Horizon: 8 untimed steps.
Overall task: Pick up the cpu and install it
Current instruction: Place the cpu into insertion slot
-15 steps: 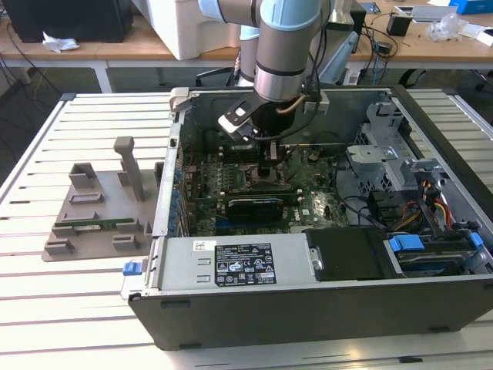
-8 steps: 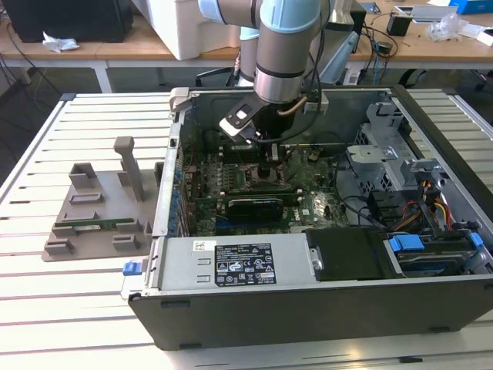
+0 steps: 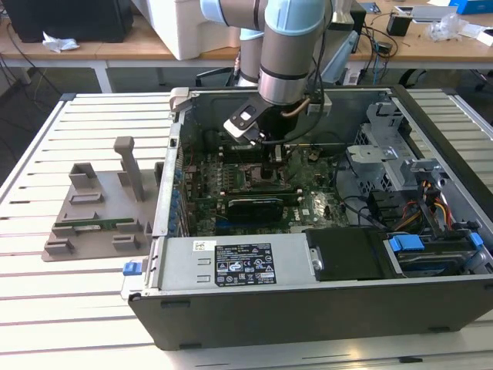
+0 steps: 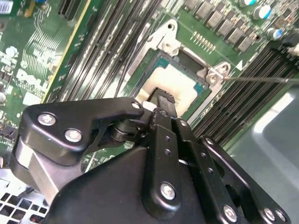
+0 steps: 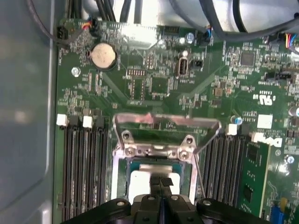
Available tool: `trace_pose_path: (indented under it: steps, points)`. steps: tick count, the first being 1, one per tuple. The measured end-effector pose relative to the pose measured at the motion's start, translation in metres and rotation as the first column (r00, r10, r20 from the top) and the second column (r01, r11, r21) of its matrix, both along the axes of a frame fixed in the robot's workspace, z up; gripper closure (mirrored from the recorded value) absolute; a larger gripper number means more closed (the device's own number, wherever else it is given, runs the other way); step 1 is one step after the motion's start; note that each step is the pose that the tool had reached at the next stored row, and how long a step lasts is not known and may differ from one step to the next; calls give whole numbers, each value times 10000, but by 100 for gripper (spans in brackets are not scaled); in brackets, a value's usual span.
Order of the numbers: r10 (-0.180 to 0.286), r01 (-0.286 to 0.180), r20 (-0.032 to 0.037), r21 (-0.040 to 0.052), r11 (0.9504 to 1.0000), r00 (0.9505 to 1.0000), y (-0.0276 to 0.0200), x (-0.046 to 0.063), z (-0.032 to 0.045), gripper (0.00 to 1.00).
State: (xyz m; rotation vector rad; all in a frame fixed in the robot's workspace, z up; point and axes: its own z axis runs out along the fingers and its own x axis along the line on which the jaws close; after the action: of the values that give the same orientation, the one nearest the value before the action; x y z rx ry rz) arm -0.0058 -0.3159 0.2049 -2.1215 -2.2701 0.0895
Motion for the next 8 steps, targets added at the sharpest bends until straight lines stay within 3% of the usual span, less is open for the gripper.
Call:
trace_pose_path:
  steps: [2,8]
  points:
    - [0,0,6,12,10000,10000,2,21,10,89]
    - [1,-1,1,3,10000,10000,0,21,209,89]
